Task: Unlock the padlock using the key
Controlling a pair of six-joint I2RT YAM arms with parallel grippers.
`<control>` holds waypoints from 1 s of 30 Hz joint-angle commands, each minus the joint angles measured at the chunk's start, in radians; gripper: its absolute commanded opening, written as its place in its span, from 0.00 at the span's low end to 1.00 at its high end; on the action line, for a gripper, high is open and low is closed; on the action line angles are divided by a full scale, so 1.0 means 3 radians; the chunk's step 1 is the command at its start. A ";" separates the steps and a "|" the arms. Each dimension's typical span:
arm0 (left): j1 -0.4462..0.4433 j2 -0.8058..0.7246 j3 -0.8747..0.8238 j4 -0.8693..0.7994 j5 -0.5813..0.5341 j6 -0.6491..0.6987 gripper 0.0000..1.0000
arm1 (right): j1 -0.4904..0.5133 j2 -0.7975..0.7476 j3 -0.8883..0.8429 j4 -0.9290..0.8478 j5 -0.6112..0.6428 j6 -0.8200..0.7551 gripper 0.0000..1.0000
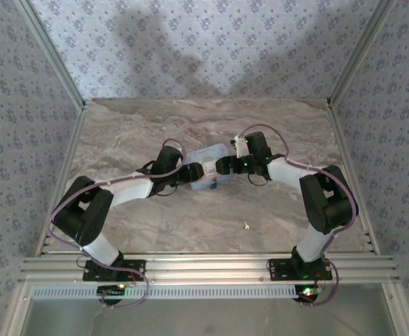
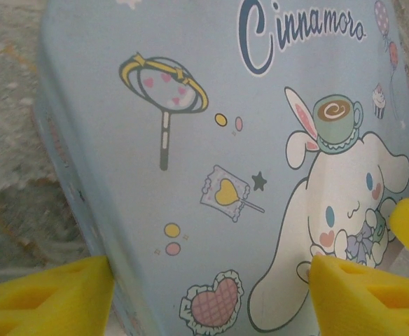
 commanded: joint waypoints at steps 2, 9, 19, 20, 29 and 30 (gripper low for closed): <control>-0.0072 -0.0199 -0.0120 0.0077 0.0021 0.0025 0.75 | 0.0169 0.0035 0.0012 0.0075 -0.0227 0.0092 0.83; -0.0036 -0.0422 -0.0147 -0.0187 -0.0240 0.0095 0.87 | 0.0028 -0.0062 0.0033 -0.0111 0.0055 0.0092 0.96; 0.0134 -0.1199 -0.0201 -0.0747 -0.0609 0.0318 0.98 | -0.0356 -0.0765 -0.0146 -0.0690 0.0497 0.0084 1.00; 0.0131 -0.1287 -0.0199 -0.0783 -0.0599 0.0363 0.98 | -0.0340 -0.0874 -0.0171 -0.0764 0.0540 0.0077 1.00; 0.0000 -0.1605 -0.0209 -0.0940 -0.0462 0.0539 0.98 | 0.0313 -0.1947 -0.0614 -0.1608 0.1010 0.0421 0.98; -0.0005 -0.1610 -0.0217 -0.0926 -0.0466 0.0532 0.98 | 0.0449 -0.2050 -0.0656 -0.1753 0.1086 0.0522 0.98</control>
